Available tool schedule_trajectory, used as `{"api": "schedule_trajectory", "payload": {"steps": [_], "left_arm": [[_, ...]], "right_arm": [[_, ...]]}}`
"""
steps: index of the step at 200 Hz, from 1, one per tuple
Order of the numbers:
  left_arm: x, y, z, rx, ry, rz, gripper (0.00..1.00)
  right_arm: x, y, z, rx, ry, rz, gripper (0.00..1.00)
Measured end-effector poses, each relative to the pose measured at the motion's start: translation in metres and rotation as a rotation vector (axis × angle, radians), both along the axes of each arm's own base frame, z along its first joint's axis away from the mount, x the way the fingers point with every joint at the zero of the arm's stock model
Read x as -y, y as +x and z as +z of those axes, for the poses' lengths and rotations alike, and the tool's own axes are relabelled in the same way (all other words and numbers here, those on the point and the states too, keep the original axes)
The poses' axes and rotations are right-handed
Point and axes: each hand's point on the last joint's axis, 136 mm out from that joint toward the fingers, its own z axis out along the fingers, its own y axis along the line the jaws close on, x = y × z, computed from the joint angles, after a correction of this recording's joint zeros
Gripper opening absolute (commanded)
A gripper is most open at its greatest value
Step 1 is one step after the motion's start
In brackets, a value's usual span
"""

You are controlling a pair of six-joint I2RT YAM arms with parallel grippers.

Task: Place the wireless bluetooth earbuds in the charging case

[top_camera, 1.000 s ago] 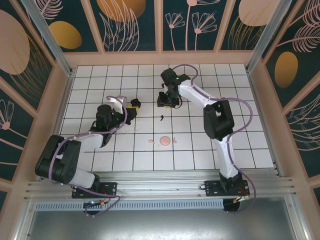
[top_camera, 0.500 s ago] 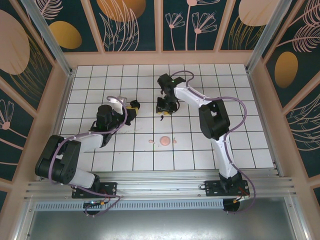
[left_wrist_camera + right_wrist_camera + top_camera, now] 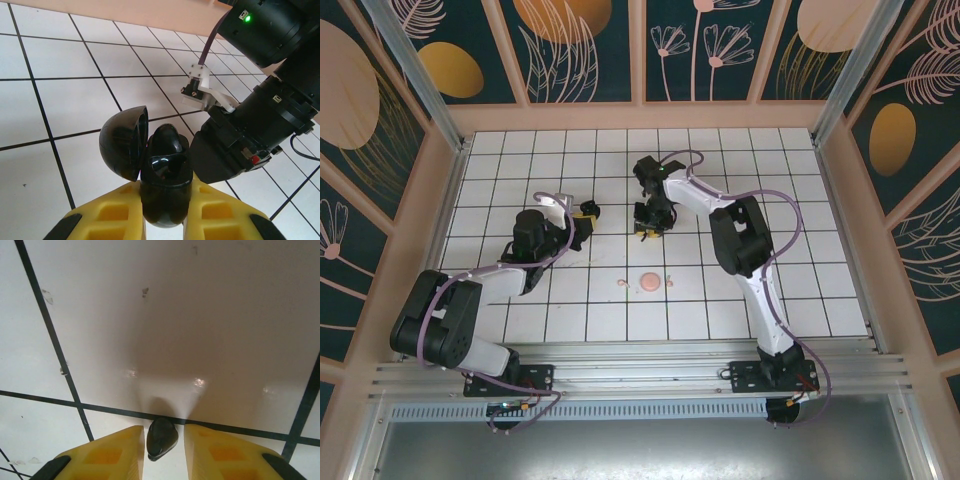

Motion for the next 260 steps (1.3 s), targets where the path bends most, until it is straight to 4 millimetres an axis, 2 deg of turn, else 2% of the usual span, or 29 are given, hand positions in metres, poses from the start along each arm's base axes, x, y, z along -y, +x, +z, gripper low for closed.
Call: {"api": "schedule_trajectory", "payload": {"steps": [96,130,168,194,226,260], "left_arm": [[0.000,0.000,-0.001,-0.002,0.000,-0.002,0.06],[0.005,-0.001,-0.005,-0.019,-0.005,-0.033,0.06],[0.016,-0.008,-0.017,-0.055,-0.017,-0.107,0.05],[0.027,-0.015,-0.027,-0.080,-0.022,-0.173,0.05],[0.058,-0.028,-0.026,-0.058,-0.022,-0.306,0.05],[0.090,-0.036,-0.016,-0.006,-0.027,-0.439,0.05]], "right_arm": [[0.003,0.000,-0.002,0.009,-0.017,-0.004,0.20],[0.004,0.000,0.000,0.067,-0.010,-0.002,0.19],[0.026,-0.010,0.006,0.167,-0.043,-0.003,0.19],[0.044,-0.016,0.028,0.281,-0.049,0.016,0.19],[0.059,-0.017,0.084,0.498,-0.009,0.046,0.19],[0.068,-0.019,0.141,0.714,0.044,0.101,0.19]]}}
